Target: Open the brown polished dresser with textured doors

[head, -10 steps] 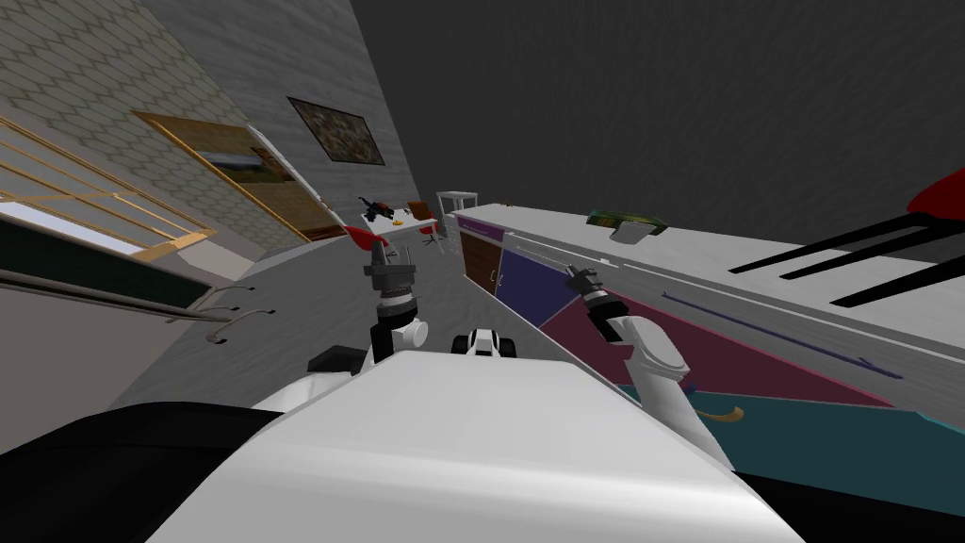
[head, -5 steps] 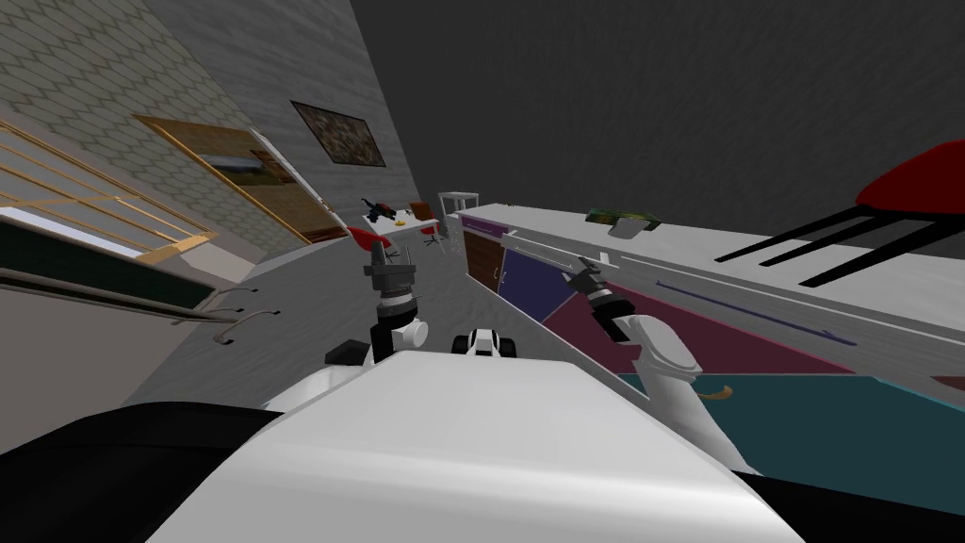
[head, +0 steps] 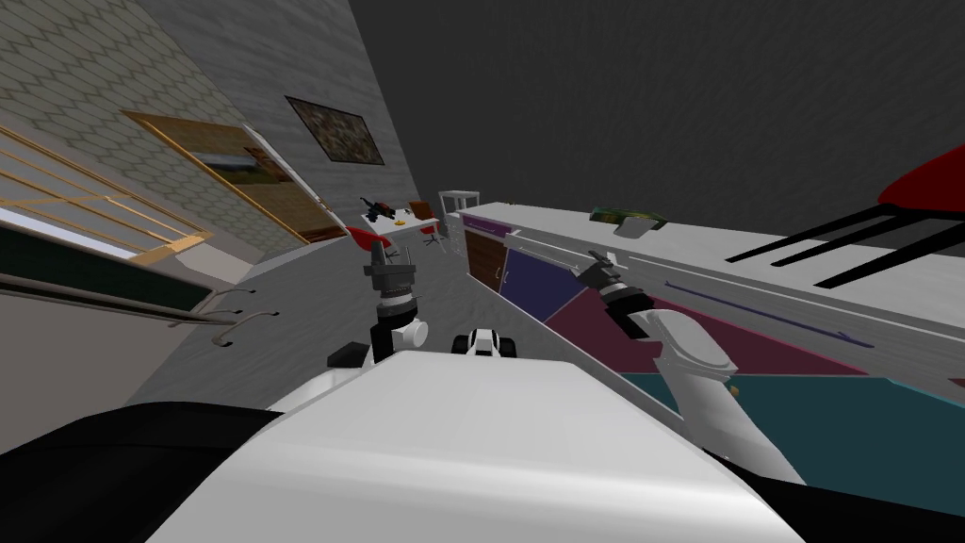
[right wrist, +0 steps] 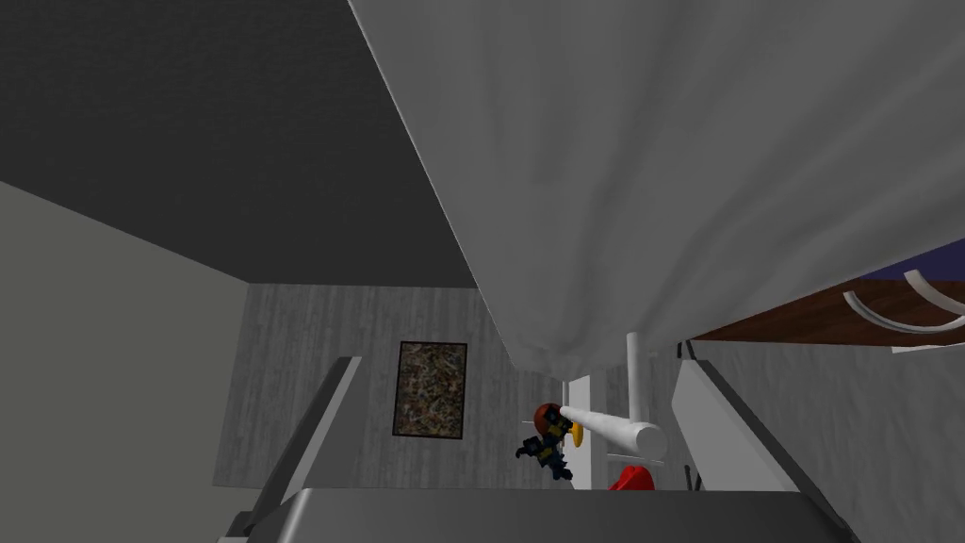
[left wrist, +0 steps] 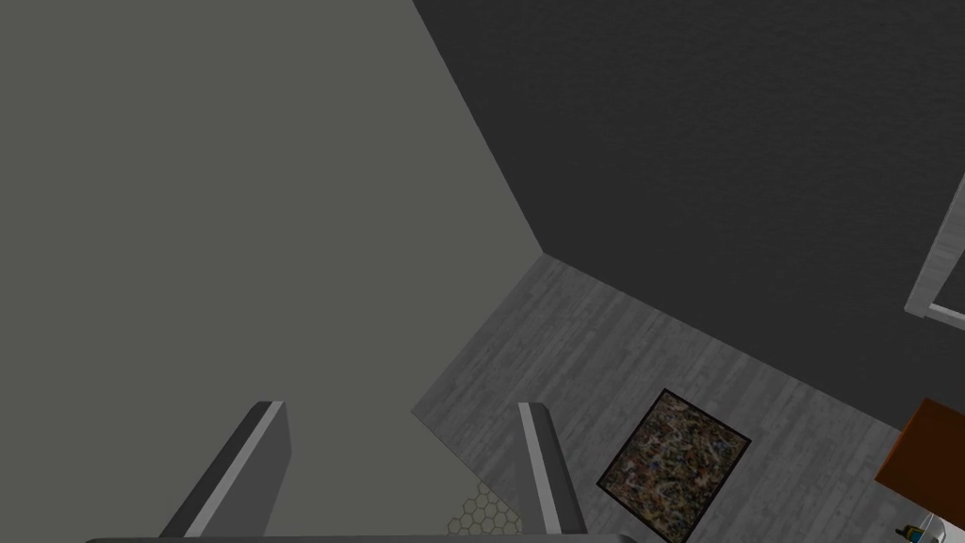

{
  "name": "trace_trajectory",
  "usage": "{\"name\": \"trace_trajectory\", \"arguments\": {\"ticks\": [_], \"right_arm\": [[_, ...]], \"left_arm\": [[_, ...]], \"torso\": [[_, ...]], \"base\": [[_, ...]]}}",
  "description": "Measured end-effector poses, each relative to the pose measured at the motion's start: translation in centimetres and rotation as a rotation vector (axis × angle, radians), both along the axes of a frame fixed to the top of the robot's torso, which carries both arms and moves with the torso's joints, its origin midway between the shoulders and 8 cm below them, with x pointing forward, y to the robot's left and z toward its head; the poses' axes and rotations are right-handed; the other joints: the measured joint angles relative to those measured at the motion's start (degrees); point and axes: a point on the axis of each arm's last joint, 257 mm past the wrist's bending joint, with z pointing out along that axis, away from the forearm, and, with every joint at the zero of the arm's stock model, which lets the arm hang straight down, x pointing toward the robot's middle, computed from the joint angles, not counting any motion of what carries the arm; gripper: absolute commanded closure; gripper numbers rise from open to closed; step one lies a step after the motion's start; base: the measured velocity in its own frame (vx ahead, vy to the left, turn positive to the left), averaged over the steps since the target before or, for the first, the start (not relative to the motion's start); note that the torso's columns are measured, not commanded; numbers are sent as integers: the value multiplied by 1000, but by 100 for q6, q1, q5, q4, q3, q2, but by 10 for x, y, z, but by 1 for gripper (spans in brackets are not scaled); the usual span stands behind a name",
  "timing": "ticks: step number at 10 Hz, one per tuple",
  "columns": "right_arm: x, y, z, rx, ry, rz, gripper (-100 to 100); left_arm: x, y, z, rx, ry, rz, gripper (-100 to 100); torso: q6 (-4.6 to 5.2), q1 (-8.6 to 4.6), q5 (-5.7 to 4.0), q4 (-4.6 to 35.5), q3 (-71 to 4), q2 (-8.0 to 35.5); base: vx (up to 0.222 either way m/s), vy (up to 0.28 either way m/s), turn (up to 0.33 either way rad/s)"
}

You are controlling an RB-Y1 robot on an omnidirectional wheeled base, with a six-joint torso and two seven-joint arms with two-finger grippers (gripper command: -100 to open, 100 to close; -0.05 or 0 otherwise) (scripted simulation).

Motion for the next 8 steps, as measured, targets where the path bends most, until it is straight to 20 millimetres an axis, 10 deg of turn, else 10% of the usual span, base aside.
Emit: {"name": "trace_trajectory", "arguments": {"ticks": [2,3,8], "right_arm": [[0,-8,10,1,-1,2,-100],[0,-9,10,2,1,2,0],[0,-9,9,2,3,1,0]], "left_arm": [[0,0,0,0,0,0,0],[0,0,0,0,0,0,0],[0,0,0,0,0,0,0]], "torso": [[0,2,2,0,-3,-5],[-3,-1,3,3,-2,-3],[0,2,1,-1,-3,-4]], "base": [[-1,40,-16],[0,0,0],[0,0,0]]}}
